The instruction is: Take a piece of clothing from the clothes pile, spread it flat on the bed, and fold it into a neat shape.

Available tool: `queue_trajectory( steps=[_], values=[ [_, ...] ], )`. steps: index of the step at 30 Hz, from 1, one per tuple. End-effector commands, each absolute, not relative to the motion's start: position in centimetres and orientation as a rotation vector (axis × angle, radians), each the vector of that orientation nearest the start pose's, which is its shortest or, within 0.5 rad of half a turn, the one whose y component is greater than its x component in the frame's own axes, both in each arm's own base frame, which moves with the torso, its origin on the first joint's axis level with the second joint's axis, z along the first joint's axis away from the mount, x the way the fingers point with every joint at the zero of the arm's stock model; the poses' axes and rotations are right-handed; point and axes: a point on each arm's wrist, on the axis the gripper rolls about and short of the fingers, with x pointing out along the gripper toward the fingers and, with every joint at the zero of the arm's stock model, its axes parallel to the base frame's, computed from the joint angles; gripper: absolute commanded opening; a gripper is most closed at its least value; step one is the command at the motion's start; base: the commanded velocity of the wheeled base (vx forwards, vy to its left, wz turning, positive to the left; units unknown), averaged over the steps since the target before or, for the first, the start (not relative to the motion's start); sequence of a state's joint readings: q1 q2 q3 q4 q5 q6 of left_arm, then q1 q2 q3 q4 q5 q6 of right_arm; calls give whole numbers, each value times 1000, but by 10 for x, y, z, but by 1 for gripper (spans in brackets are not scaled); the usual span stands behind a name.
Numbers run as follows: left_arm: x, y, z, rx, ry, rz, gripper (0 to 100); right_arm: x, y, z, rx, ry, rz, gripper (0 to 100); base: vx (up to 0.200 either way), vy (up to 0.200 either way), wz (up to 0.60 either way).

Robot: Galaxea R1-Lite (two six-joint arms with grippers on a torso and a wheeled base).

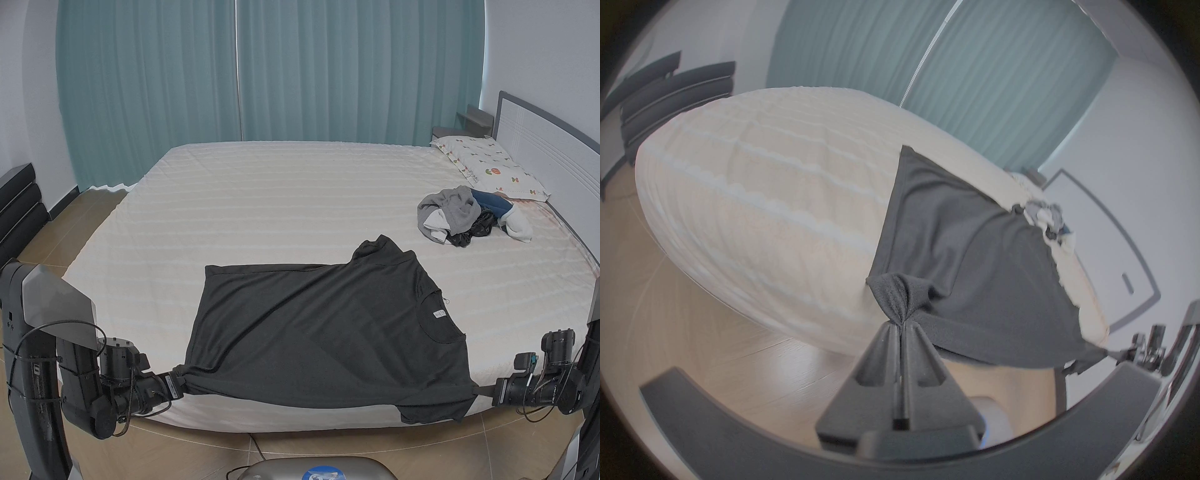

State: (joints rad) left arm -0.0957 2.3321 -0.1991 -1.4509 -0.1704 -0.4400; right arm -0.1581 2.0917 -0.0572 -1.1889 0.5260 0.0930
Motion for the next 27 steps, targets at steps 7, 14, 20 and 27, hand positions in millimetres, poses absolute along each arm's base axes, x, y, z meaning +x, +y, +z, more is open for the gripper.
queue_trajectory(
  steps=[7,14,20,27],
  values=[
    [303,-33,-7,-718,517,-80,0,260,-27,22,583,572,267,0,0,0,0],
    [320,-36,-3,-824,466,-72,0,289,-29,17,669,528,263,0,0,0,0],
    [331,-37,-12,-839,459,-62,0,306,-31,6,688,497,266,0,0,0,0],
    [346,-38,-21,-862,423,-20,0,322,-32,-4,710,415,282,0,0,0,0]
  ],
)
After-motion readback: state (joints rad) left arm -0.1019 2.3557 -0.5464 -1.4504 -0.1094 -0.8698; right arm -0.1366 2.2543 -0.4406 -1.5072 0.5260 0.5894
